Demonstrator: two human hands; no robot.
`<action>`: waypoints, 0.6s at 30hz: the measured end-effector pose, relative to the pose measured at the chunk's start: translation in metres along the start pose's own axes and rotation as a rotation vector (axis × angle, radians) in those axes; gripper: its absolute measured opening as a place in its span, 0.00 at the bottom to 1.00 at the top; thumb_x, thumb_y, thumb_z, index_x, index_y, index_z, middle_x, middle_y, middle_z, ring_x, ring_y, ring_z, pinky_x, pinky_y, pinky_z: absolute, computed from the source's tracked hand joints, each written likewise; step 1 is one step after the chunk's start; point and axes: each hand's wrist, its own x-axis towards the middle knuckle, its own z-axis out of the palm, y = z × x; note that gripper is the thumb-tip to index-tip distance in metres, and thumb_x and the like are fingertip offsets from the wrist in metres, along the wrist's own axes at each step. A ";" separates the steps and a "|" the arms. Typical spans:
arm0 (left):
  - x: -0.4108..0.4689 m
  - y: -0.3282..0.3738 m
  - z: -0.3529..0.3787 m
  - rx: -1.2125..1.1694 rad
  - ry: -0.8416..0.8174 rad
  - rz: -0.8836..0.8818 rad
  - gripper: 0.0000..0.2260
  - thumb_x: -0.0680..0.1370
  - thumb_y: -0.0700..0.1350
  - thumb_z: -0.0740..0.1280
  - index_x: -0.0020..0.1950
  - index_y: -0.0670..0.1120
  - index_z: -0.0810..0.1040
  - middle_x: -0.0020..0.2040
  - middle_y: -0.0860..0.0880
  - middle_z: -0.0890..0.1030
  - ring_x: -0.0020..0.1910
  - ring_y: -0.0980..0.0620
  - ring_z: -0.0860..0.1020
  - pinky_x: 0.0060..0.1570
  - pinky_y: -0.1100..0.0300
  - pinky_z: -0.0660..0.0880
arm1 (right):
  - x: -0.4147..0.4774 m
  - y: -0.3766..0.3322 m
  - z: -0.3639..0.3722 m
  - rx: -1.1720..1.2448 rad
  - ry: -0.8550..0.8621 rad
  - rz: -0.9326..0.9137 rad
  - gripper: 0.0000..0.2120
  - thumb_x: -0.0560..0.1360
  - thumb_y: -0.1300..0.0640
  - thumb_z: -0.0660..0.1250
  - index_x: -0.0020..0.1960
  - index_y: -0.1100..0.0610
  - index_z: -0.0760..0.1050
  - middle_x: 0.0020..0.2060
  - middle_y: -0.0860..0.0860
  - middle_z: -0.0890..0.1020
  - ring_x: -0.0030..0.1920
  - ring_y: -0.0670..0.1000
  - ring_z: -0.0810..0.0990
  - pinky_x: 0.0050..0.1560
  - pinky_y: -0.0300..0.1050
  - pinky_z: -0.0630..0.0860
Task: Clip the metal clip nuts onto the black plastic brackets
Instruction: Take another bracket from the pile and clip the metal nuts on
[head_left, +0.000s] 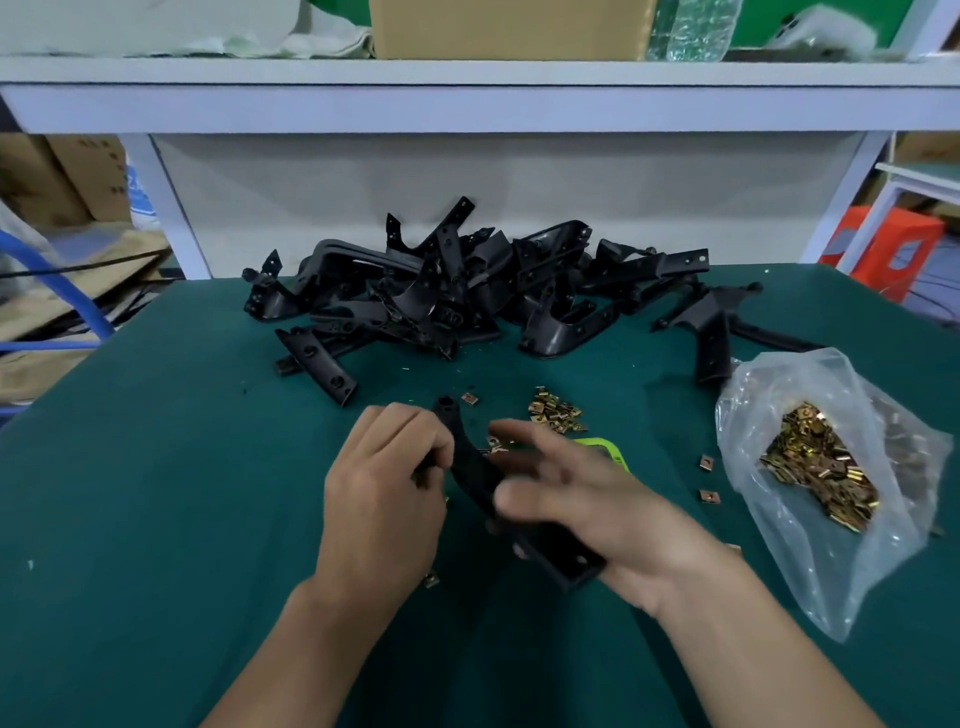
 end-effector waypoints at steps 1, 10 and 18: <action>-0.001 0.002 0.001 -0.032 -0.004 0.026 0.18 0.63 0.21 0.69 0.38 0.45 0.77 0.43 0.56 0.76 0.43 0.55 0.72 0.47 0.72 0.67 | 0.000 0.003 0.001 -0.217 0.000 -0.024 0.37 0.66 0.59 0.80 0.72 0.44 0.73 0.61 0.48 0.83 0.48 0.48 0.84 0.46 0.43 0.80; -0.008 -0.008 0.012 0.036 -0.420 -0.420 0.19 0.76 0.45 0.74 0.66 0.56 0.80 0.63 0.63 0.78 0.66 0.60 0.70 0.63 0.68 0.62 | 0.007 0.021 -0.003 -1.001 0.517 -0.155 0.23 0.71 0.52 0.66 0.65 0.41 0.68 0.37 0.41 0.74 0.35 0.48 0.74 0.38 0.48 0.71; -0.006 -0.015 0.017 -0.019 -0.525 -0.411 0.10 0.77 0.43 0.74 0.55 0.57 0.86 0.47 0.72 0.74 0.55 0.64 0.69 0.58 0.65 0.66 | 0.012 0.017 -0.028 -1.147 0.720 -0.144 0.31 0.71 0.62 0.67 0.72 0.43 0.69 0.46 0.46 0.78 0.43 0.57 0.76 0.41 0.47 0.69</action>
